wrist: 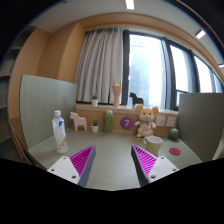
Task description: Pour water
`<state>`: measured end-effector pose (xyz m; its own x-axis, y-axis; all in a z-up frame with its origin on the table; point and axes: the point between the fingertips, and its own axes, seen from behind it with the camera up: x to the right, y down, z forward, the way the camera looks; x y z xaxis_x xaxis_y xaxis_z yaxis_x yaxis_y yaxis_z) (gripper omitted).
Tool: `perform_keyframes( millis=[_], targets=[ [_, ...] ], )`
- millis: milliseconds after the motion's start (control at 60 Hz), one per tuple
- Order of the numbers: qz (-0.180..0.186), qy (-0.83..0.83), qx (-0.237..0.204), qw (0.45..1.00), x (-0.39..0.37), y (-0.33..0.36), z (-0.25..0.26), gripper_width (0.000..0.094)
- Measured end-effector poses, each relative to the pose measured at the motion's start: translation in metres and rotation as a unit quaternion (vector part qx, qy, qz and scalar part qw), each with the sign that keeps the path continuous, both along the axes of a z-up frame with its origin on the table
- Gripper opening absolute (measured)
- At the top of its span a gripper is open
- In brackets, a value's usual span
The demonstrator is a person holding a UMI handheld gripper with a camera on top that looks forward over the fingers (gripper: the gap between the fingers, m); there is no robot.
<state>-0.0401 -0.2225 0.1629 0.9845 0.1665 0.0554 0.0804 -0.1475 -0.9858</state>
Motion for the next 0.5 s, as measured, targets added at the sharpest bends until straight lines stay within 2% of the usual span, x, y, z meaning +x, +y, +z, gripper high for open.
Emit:
perform_keyframes(
  millis=[100,300,500],
  targets=[
    [0.001,-0.006,-0.017,1.0,-0.053,0.012,-0.03,0.0718],
    [0.052,0.009,-0.019,0.998,-0.175,0.025,-0.061,0.0729],
    [0.057,0.004,-0.005,0.998,-0.247,0.068,-0.056,0.0728]
  ],
)
